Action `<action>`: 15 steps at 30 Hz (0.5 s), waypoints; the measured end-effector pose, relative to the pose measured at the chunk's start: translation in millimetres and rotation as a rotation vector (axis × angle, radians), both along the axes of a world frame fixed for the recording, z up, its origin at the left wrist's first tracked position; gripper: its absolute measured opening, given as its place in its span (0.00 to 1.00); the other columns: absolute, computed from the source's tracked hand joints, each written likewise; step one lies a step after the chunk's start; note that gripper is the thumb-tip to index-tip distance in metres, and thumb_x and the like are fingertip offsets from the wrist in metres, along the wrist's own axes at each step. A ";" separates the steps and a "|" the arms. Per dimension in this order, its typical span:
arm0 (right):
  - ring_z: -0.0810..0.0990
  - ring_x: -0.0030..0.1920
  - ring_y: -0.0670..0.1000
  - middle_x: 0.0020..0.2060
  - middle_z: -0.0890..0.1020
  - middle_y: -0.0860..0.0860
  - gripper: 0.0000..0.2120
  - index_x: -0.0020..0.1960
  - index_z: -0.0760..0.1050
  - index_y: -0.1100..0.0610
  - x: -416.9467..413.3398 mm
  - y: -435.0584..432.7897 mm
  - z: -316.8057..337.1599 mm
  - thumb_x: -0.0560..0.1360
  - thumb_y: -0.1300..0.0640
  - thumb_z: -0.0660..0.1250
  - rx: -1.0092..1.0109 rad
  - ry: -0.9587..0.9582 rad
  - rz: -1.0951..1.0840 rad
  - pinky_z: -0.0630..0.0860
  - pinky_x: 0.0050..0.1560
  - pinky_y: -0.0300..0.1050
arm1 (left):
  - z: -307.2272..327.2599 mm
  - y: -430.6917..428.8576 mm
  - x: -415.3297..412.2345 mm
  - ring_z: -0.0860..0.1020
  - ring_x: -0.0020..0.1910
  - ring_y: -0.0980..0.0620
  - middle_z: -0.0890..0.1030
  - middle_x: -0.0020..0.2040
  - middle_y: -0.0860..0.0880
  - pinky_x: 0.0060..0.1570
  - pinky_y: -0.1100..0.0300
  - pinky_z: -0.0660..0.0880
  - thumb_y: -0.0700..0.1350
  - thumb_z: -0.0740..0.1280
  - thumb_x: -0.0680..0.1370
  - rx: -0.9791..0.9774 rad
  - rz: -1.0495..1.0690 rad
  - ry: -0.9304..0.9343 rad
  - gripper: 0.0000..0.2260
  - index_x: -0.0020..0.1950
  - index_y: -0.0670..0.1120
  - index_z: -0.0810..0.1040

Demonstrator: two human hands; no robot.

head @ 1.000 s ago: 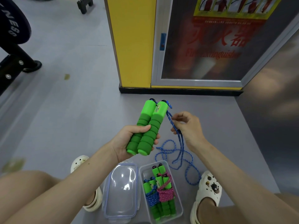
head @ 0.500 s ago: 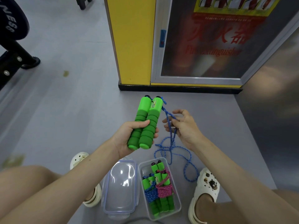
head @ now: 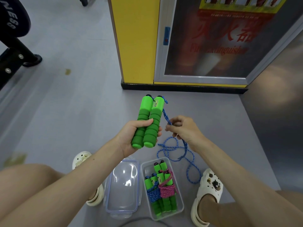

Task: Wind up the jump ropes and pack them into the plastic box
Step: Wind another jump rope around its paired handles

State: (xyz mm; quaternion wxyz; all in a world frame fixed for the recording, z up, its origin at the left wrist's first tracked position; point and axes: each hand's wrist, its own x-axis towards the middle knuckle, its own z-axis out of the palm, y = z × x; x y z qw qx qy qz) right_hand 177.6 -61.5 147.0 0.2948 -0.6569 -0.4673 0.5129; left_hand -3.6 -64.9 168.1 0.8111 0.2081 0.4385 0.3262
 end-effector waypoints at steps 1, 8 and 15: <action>0.75 0.30 0.46 0.39 0.84 0.52 0.07 0.54 0.73 0.60 -1.4 -0.4 0.5 0.77 0.60 0.66 -0.003 0.011 0.004 0.70 0.30 0.36 | -0.8 0.1 0.9 0.82 0.35 0.48 0.83 0.40 0.41 0.34 0.58 0.80 0.39 0.63 0.77 0.001 0.014 0.004 0.08 0.54 0.38 0.77; 0.71 0.23 0.47 0.33 0.82 0.58 0.08 0.54 0.74 0.61 -10.4 -4.1 7.1 0.81 0.58 0.58 -0.074 0.152 0.023 0.71 0.28 0.39 | -12.8 0.1 7.8 0.83 0.41 0.45 0.83 0.46 0.41 0.39 0.56 0.80 0.38 0.68 0.75 0.171 -0.016 0.262 0.08 0.53 0.40 0.79; 0.70 0.22 0.45 0.30 0.77 0.54 0.10 0.46 0.77 0.61 -12.7 -6.1 7.3 0.80 0.59 0.60 -0.059 0.073 0.098 0.69 0.24 0.36 | -27.3 1.1 13.4 0.79 0.40 0.49 0.81 0.41 0.48 0.42 0.55 0.76 0.41 0.72 0.72 0.554 -0.066 0.806 0.09 0.48 0.49 0.76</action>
